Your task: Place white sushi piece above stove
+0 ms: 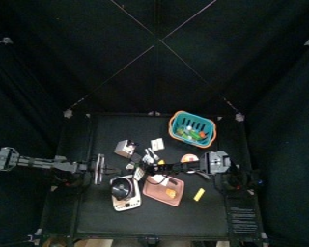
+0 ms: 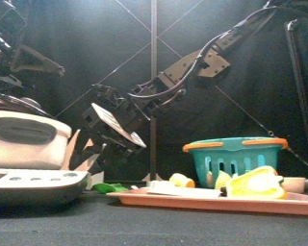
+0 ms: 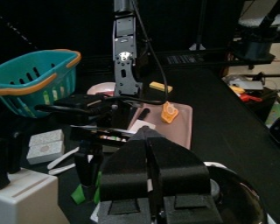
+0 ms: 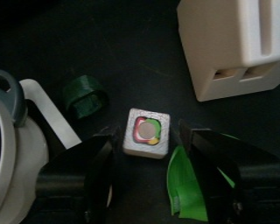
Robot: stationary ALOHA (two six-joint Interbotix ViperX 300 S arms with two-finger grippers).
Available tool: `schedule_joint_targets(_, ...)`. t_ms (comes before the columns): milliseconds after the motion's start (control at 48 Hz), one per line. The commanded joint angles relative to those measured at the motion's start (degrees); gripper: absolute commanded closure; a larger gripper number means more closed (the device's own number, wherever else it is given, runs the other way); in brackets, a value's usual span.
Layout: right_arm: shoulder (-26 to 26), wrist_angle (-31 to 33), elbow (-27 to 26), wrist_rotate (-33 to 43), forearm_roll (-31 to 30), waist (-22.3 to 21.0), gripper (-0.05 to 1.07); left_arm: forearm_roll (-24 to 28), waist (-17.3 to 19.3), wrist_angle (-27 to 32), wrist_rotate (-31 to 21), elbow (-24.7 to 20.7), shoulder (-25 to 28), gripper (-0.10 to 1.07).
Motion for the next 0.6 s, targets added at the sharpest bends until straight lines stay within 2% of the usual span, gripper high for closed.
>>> schedule_joint_targets(0, -1.6, 0.2, -1.0, 0.1, 0.2, -0.4, 0.11, -0.4, 0.1, -0.3, 0.1, -0.7, 0.2, 0.73)
schedule_joint_targets(583, -5.7, 0.7, 3.2, 0.0, 2.6, -0.5, 0.11, -0.4, 0.1, -0.3, 0.1, -0.7, 0.2, 0.73)
